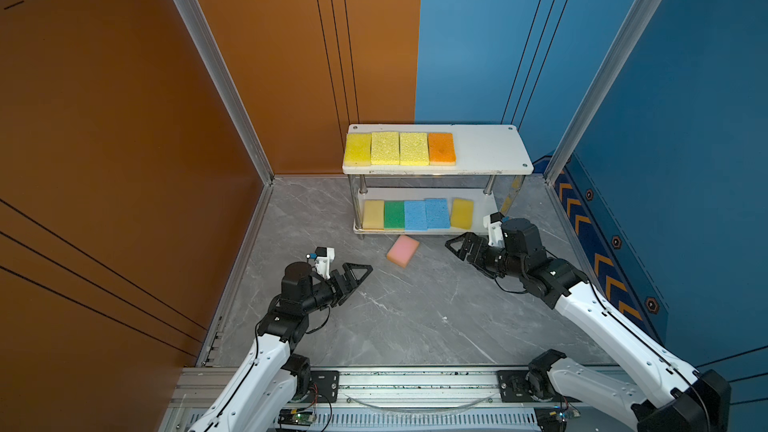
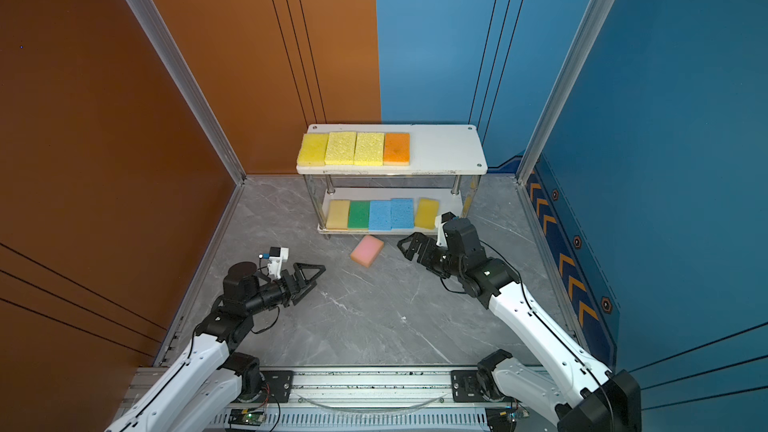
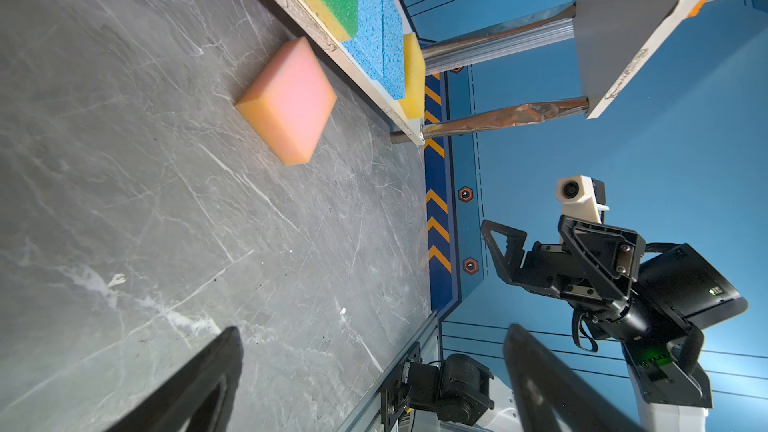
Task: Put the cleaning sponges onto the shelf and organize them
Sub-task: 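Withdraw the right gripper from the shelf down toward the pink sponge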
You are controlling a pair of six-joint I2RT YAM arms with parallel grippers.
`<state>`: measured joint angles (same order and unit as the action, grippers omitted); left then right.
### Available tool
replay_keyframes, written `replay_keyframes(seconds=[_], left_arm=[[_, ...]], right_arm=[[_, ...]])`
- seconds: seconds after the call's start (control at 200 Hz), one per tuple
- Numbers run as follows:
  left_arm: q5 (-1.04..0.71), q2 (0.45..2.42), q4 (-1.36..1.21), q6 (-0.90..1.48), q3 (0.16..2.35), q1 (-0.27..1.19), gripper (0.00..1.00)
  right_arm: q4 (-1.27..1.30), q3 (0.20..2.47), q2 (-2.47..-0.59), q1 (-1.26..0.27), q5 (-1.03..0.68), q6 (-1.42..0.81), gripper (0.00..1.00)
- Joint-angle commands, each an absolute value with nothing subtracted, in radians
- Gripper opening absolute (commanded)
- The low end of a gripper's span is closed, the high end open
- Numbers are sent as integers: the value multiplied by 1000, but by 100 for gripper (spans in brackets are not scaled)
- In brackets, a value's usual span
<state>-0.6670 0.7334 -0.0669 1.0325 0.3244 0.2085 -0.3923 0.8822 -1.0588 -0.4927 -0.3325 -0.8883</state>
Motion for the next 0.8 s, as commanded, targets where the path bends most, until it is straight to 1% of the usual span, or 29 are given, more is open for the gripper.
replay_keyframes(seconds=[0.0,0.165,0.315,0.425,0.445,0.551,0.796], left_arm=[[-716,796,-155,989,320,193,98],[-770,906,-155,926,356,147,98],[-813,968,-178,932,355,86,98],[-826,968,-182,940,354,46,98],[-827,964,-181,942,352,41,98],[-811,940,-181,940,340,34,98],[-802,951,-181,939,334,3,98]], right_arm=[[-402,868,-1121,-534,-273,-864,100],[-370,908,-1237,-610,-235,-848,99],[-359,968,-1358,-667,-200,-829,100],[-346,1006,-1427,-695,-163,-832,100],[-346,1013,-1437,-727,-155,-834,100],[-347,1044,-1482,-767,-105,-842,100],[-348,1125,-1602,-827,-59,-831,100]])
